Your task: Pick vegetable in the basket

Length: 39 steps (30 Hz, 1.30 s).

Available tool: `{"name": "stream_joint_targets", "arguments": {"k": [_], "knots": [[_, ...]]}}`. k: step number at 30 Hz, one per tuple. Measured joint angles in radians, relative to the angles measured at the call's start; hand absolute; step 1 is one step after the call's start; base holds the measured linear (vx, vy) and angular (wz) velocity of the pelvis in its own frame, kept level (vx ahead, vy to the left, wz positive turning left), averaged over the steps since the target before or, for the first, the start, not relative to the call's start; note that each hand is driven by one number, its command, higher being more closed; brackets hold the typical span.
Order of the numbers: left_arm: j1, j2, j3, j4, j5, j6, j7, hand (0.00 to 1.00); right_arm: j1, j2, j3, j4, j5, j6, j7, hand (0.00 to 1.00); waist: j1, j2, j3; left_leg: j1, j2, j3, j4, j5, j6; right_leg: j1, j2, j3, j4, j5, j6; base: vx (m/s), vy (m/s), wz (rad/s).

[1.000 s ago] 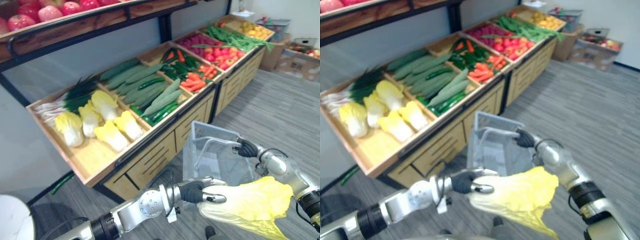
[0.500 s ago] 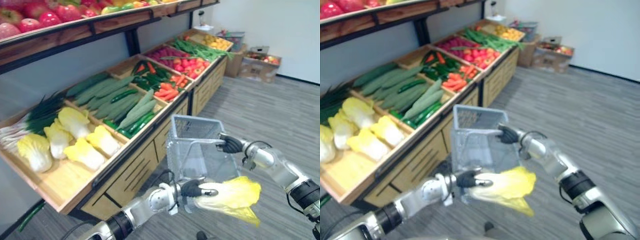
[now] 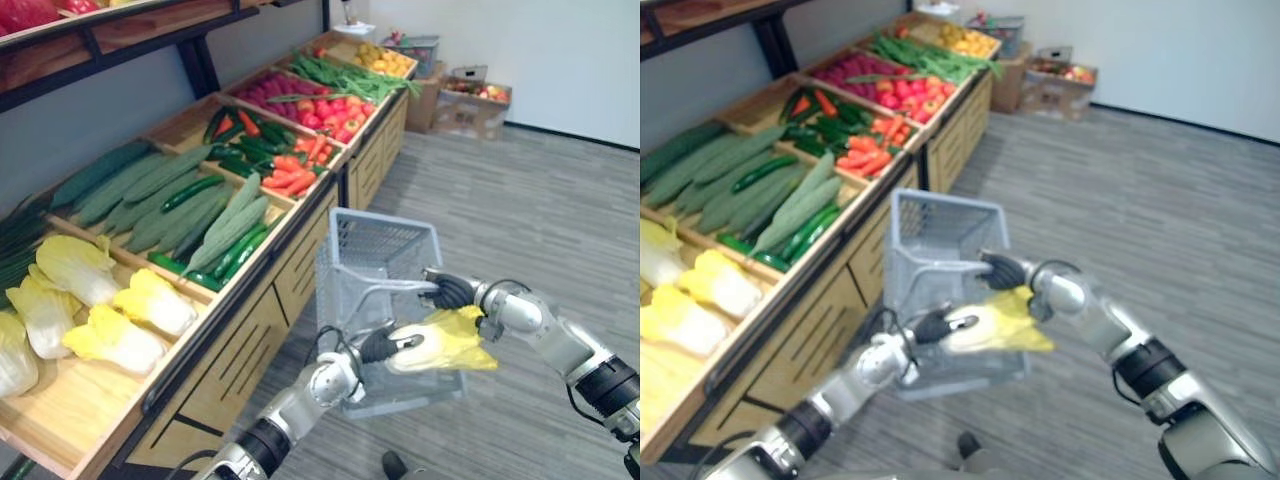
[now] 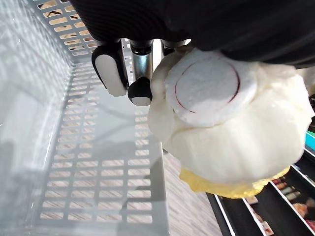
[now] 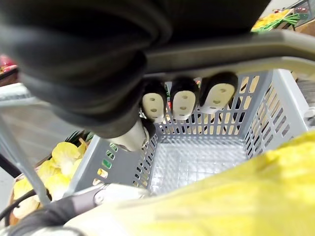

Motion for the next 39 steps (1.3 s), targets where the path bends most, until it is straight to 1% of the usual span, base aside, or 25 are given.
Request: {"name": "stream_joint_targets", "arguments": {"k": [2,4,6,9,11,12,13,17,23,29,30,33,35,37,38,39], "knots": [[-0.016,-0.008,0.01,0.02,0.011,0.017,0.002,1.0,0.002,0.0,-0.001,-0.001,0.001,0.001,0.014,1.0,0.0,0.015,0.01,-0.003,0.013,-0.009,0.023,-0.013,0.0,0.006,0.002,0.004,0.002,0.001,-0.001,0.02,-0.046,0.1],[-0.031,-0.018,0.015,0.041,0.046,0.03,0.002,1.0,0.005,0.0,-0.002,-0.001,0.001,0.004,0.02,1.0,-0.004,0.029,0.02,-0.011,0.023,-0.022,0.035,-0.019,-0.003,0.003,0.006,0.006,0.011,0.001,-0.001,0.0,-0.035,0.16],[-0.035,-0.044,0.041,0.075,0.079,0.044,0.002,1.0,0.012,0.0,-0.002,-0.002,0.001,0.005,0.024,1.0,0.007,0.046,0.035,-0.013,0.029,-0.026,0.035,-0.021,-0.007,0.0,0.013,0.015,0.02,0.001,-0.001,-0.02,-0.023,0.06],[-0.056,-0.06,0.053,0.11,0.121,0.062,0.011,1.0,0.013,0.0,-0.006,-0.005,0.001,0.008,0.035,1.0,0.012,0.055,0.059,-0.018,0.029,-0.026,0.035,-0.017,-0.007,-0.008,0.017,0.022,0.027,0.001,-0.001,-0.03,-0.014,-0.01],[-0.069,-0.078,0.072,0.134,0.127,0.072,0.012,1.0,0.013,0.0,-0.009,-0.005,0.002,0.012,0.043,1.0,0.011,0.056,0.07,-0.022,0.028,-0.027,0.034,-0.015,-0.008,-0.012,0.017,0.026,0.028,0.001,-0.001,-0.06,-0.024,0.01],[-0.079,-0.086,0.079,0.152,0.147,0.076,0.014,1.0,0.013,0.0,-0.01,-0.005,0.004,0.013,0.045,1.0,0.007,0.056,0.079,-0.026,0.027,-0.032,0.033,-0.014,-0.008,-0.013,0.016,0.028,0.027,0.001,-0.001,-0.08,-0.032,0.01],[-0.084,-0.086,0.079,0.158,0.16,0.08,0.014,0.0,0.013,0.0,-0.01,-0.005,0.009,0.014,0.048,1.0,0.006,0.055,0.084,-0.03,0.027,-0.034,0.032,-0.01,-0.012,-0.016,0.016,0.03,0.023,0.001,-0.002,-0.06,-0.029,0.0],[-0.109,-0.091,0.079,0.206,0.198,0.081,0.013,0.0,0.02,0.0,-0.011,-0.003,0.012,0.016,0.053,1.0,0.005,0.053,0.087,-0.048,0.02,-0.035,0.034,0.005,-0.003,-0.025,0.005,0.031,-0.008,0.001,-0.001,-0.06,-0.028,-0.02],[-0.118,-0.107,0.082,0.258,0.201,0.081,0.013,0.0,0.072,0.0,-0.021,-0.003,0.033,0.016,0.057,1.0,0.002,0.042,0.094,-0.047,0.001,-0.049,0.03,0.003,0.0,-0.007,-0.018,0.031,-0.037,0.01,0.014,-0.02,0.002,0.04],[-0.123,-0.113,0.082,0.269,0.201,0.08,0.001,0.0,0.1,0.002,-0.041,-0.003,0.039,0.013,0.062,1.0,0.006,0.042,0.094,-0.045,-0.028,-0.056,0.003,0.006,0.018,-0.004,-0.035,0.032,-0.04,0.014,0.02,-0.01,0.008,0.07],[-0.135,-0.112,0.078,0.227,0.196,0.08,-0.003,0.0,0.141,0.045,-0.112,0.014,0.038,0.016,0.064,1.0,0.008,0.042,0.094,-0.023,-0.057,-0.084,-0.071,0.032,0.034,0.013,-0.038,0.024,-0.035,0.014,0.02,-0.06,-0.03,0.27],[-0.135,-0.111,0.071,0.204,0.195,0.08,-0.009,0.0,0.147,0.046,-0.133,0.014,0.037,0.017,0.065,1.0,0.018,0.043,0.093,-0.023,-0.056,-0.088,-0.072,0.032,0.032,0.011,-0.035,0.024,-0.027,0.014,0.02,-0.06,-0.051,0.11],[-0.114,-0.097,0.048,0.138,0.193,0.086,-0.013,0.0,0.164,0.058,-0.166,0.015,0.035,0.019,0.065,1.0,0.02,0.045,0.092,-0.027,-0.052,-0.106,-0.072,0.033,0.029,0.01,-0.032,0.016,-0.019,0.014,0.02,-0.05,-0.056,0.15],[-0.07,-0.044,-0.018,-0.024,0.176,0.08,-0.032,0.0,0.189,0.081,-0.243,0.027,0.019,0.025,0.064,1.0,0.02,0.047,0.091,-0.034,-0.048,-0.133,-0.073,0.036,0.028,0.01,-0.03,-0.001,-0.01,0.014,0.02,-0.07,-0.064,0.24],[-0.053,-0.02,-0.046,-0.105,0.144,0.069,-0.054,0.0,0.201,0.086,-0.274,0.037,-0.005,0.036,0.06,1.0,0.025,0.049,0.089,-0.037,-0.045,-0.144,-0.073,0.037,0.026,0.01,-0.028,-0.01,-0.003,0.014,0.02,-0.07,-0.053,0.24],[-0.046,-0.008,-0.053,-0.139,0.131,0.062,-0.063,0.0,0.207,0.088,-0.286,0.04,-0.013,0.041,0.06,1.0,0.025,0.051,0.088,-0.04,-0.043,-0.155,-0.073,0.038,0.025,0.01,-0.027,-0.016,0.001,0.014,0.02,-0.08,-0.048,0.32]]}}
